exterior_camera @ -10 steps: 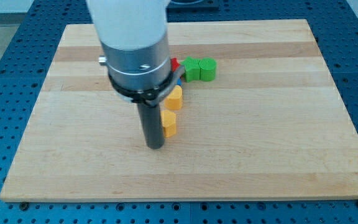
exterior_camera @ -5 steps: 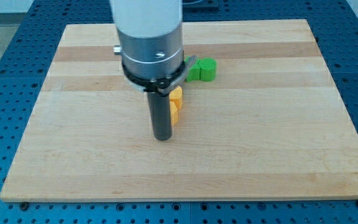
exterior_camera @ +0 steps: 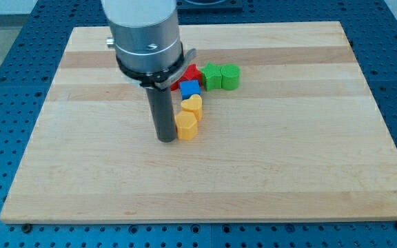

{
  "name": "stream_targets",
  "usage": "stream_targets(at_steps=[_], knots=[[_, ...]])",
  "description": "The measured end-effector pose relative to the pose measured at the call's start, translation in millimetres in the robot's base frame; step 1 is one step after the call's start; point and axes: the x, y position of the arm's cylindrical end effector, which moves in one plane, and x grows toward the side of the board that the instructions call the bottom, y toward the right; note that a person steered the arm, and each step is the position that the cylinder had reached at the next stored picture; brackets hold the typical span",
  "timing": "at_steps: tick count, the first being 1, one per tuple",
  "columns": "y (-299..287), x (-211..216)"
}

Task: Place the yellow hexagon into the yellow heart

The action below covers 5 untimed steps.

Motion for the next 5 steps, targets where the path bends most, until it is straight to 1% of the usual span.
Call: stream_targets(at_steps=[1, 4, 5], knots=[[8.7, 0.0], [10.1, 0.0], [-19.2, 3.1]])
